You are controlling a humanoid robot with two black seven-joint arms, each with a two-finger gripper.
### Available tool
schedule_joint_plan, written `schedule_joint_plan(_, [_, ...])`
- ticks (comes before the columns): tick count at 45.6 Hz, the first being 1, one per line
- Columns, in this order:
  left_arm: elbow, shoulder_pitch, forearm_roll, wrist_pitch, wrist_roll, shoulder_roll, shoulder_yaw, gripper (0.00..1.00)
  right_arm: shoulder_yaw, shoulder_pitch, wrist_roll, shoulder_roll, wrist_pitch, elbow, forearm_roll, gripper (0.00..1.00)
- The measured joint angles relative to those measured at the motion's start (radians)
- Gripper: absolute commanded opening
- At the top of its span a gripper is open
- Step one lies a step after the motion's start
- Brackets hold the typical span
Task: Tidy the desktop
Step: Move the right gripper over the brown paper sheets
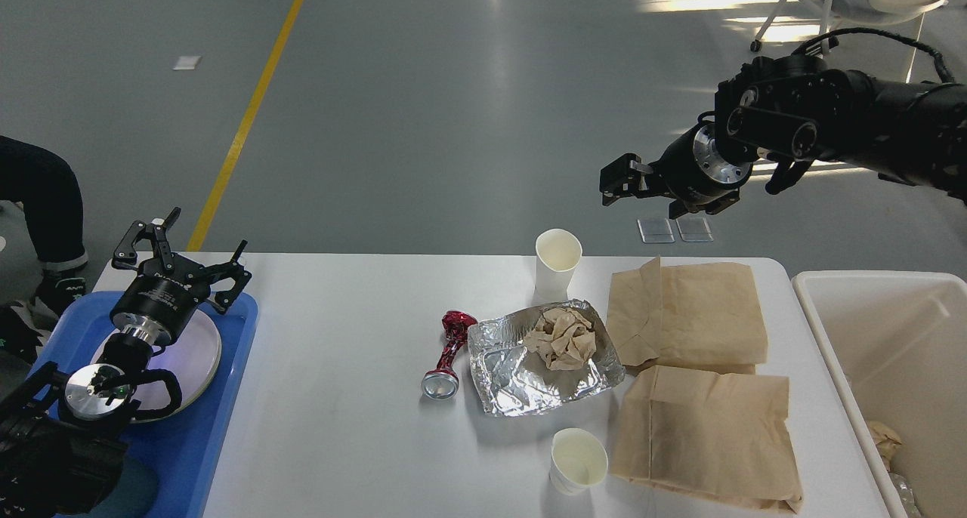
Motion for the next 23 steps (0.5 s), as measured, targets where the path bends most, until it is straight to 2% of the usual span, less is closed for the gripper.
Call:
schedule_joint_plan(12, [0.000,0.000,0.000,0.000,0.000,0.000,0.000,0.96,-0.013,0.141,-0.002,-0.005,0.193,0.065,-0.002,1.00])
schedule_joint_plan(23, [0.000,0.000,0.000,0.000,0.000,0.000,0.000,0.96,-0.013,0.302,-0.002,-0.039,0.235,0.218,-0.002,1.00])
